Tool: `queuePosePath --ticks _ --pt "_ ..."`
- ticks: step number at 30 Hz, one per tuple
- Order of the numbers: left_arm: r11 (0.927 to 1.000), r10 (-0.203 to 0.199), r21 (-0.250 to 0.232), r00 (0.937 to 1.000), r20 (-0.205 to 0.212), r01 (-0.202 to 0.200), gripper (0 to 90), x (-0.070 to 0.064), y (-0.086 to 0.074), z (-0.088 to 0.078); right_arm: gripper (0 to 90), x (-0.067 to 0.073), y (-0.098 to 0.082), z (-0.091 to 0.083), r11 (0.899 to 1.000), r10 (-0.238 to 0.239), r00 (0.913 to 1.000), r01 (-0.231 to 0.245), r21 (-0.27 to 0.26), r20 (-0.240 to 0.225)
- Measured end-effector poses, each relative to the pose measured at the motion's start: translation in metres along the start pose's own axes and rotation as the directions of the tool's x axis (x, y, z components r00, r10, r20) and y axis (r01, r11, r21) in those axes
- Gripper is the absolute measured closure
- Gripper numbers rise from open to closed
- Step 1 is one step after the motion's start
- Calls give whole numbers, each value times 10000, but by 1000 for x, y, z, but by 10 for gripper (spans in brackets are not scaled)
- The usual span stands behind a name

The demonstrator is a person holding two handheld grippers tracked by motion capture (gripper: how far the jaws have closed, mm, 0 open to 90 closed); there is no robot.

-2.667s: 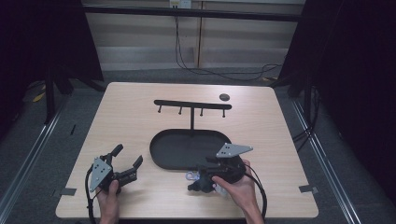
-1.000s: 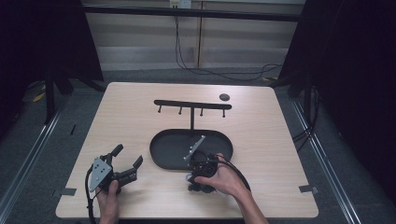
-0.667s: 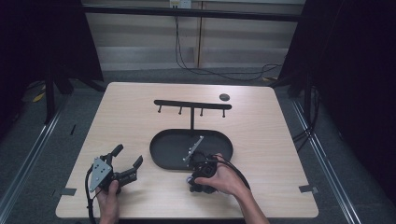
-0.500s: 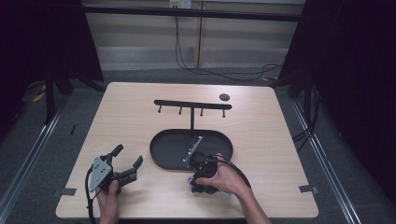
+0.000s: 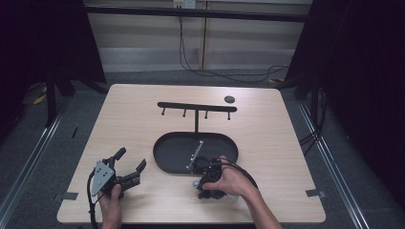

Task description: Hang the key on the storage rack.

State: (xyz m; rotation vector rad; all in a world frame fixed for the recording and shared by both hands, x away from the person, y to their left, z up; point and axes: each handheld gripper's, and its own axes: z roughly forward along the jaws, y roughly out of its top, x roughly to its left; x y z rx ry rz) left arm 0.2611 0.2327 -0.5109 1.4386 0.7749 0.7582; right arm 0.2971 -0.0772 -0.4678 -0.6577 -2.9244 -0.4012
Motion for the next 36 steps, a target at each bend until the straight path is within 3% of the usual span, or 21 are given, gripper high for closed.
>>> queuePosePath --ticks 8,14,27,36 --pt "10000 14 9 10000 -3 -14 155 0 0 0 863 8 10 2 9926 -744 9955 683 1004 583" --pt "10000 16 9 10000 -2 -16 155 0 0 0 873 10 19 4 9817 -1026 9928 910 1671 622" --pt "10000 16 7 10000 -2 -16 155 0 0 0 877 6 22 2 9767 -1051 9942 991 1901 216" --pt "10000 11 8 10000 3 -11 155 0 0 0 876 6 19 -26 9796 -1093 9932 1008 1741 397"
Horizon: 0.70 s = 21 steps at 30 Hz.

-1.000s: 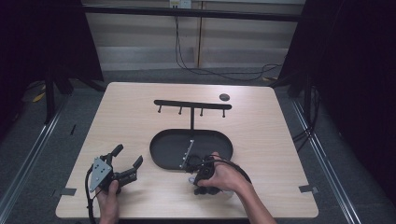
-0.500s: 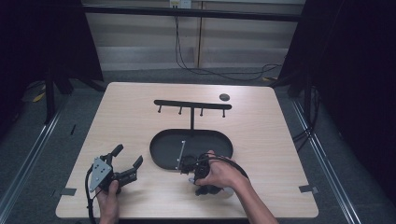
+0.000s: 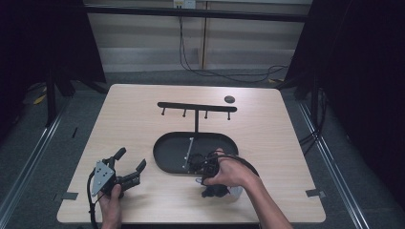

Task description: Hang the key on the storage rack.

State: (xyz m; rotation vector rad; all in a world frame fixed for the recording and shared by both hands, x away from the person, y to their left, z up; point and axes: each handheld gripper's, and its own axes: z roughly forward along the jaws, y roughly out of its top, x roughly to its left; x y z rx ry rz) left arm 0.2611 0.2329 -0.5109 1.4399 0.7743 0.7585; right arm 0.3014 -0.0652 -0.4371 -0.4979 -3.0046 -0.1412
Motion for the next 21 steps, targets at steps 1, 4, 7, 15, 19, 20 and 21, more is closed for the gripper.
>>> queuePosePath --ticks 1,4,7,15,19,20,21 --pt "10000 -2 0 10000 1 2 155 0 0 0 876 0 -1 -2 10000 -16 10000 16 24 -19" --pt "10000 3 0 10000 0 -3 155 0 0 0 876 -1 -5 -9 9998 1 10000 -1 -193 -37" --pt "10000 0 -1 10000 -1 0 155 0 0 0 876 -2 -10 -19 9997 36 10000 -34 -245 65" --pt "10000 -2 1 10000 3 2 155 0 0 0 877 -4 -20 -39 9982 97 9996 -81 -589 270" --pt "10000 7 1 10000 2 -7 155 0 0 0 877 -2 -21 -45 9985 26 9997 -12 -555 244" --pt "10000 3 1 10000 2 -3 155 0 0 0 877 -2 -21 -46 9985 -15 9998 25 -551 180" --pt "10000 -1 1 10000 2 1 155 0 0 0 877 -2 -22 -47 9980 -9 9998 22 -626 208"
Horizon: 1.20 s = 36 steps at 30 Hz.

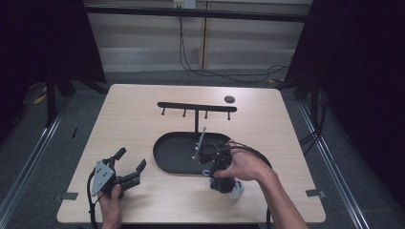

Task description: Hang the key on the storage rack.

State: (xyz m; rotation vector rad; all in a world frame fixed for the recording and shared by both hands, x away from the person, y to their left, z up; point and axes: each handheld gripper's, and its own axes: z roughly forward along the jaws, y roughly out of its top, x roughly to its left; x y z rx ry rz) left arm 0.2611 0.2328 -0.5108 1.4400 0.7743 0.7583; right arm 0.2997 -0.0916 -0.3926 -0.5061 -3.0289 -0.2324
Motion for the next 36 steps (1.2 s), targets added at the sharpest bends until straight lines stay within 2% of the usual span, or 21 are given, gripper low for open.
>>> queuePosePath --ticks 14,18,26,27,32,36 --pt "10000 1 1 10000 1 -1 155 0 0 0 877 1 1 -25 9998 -170 9998 171 -123 62" --pt "10000 3 -1 10000 0 -3 155 0 0 0 877 2 4 -29 9995 -306 9995 306 62 47" --pt "10000 3 1 10000 0 -3 155 0 0 0 877 2 6 -40 9985 -548 9983 548 -28 189" --pt "10000 4 3 10000 0 -4 155 0 0 0 877 1 6 -42 9988 -471 9987 469 107 195" --pt "10000 -2 0 10000 2 2 155 0 0 0 876 -3 9 -48 9986 -515 9984 513 84 229" --pt "10000 -2 2 10000 0 2 155 0 0 0 877 -7 12 -54 9978 -557 9980 546 388 290"
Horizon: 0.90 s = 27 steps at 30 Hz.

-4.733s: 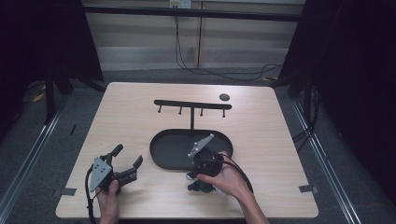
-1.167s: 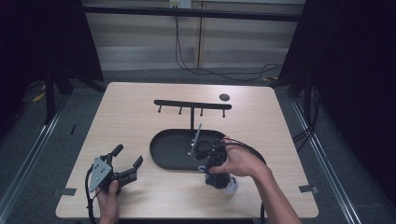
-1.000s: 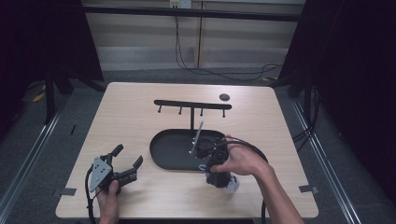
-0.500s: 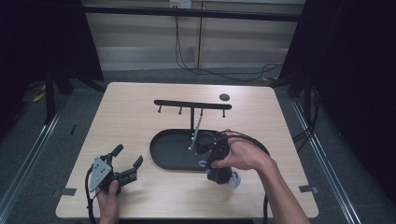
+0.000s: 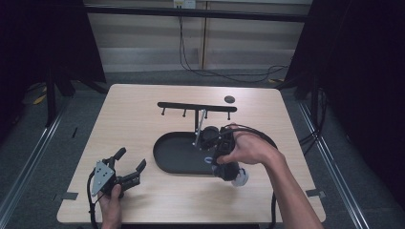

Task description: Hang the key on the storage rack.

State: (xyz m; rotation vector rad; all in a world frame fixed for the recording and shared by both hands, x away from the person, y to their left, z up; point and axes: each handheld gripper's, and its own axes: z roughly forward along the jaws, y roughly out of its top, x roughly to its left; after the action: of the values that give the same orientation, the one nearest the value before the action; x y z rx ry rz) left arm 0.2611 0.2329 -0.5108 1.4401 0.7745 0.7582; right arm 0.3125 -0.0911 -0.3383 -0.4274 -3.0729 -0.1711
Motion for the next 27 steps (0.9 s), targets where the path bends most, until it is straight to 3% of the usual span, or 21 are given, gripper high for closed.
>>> queuePosePath --ticks 11,27 --pt "10000 0 -2 10000 2 0 155 0 0 0 876 -12 9 -17 9999 -82 10000 82 -67 37" --pt "10000 6 0 10000 0 -6 155 0 0 0 877 -32 21 -26 10000 -94 9999 94 -11 142"
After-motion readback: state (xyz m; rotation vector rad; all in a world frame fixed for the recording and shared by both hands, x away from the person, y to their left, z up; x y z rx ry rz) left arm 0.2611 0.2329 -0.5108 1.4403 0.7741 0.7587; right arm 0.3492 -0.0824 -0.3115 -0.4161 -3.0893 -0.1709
